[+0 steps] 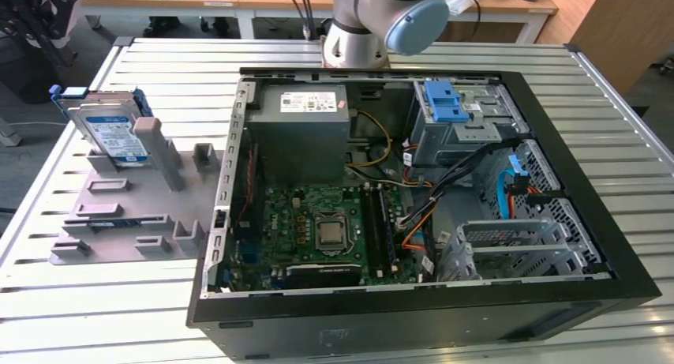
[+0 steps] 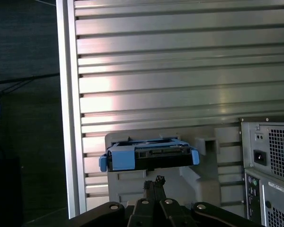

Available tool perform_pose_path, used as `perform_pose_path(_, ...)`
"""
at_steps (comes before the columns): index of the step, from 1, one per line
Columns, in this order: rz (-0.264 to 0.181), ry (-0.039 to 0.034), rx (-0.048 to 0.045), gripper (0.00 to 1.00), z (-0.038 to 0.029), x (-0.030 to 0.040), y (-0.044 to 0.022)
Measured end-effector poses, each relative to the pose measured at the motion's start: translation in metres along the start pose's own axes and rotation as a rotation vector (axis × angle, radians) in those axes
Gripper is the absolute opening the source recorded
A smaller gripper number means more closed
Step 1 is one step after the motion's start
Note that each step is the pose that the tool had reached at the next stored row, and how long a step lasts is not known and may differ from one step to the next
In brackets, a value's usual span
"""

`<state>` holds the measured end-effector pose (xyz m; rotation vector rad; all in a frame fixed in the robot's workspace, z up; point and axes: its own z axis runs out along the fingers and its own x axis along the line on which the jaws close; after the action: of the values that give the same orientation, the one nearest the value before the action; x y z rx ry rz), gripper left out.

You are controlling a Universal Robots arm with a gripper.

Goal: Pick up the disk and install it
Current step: 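Reach for the disk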

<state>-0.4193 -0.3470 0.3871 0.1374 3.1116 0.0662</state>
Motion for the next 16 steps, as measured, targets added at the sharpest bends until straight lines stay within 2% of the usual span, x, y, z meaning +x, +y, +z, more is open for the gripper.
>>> perform_pose_path(16, 0.0, 0.0, -0.0001, 0.11, -0.0001, 0.0129, -0.0012)
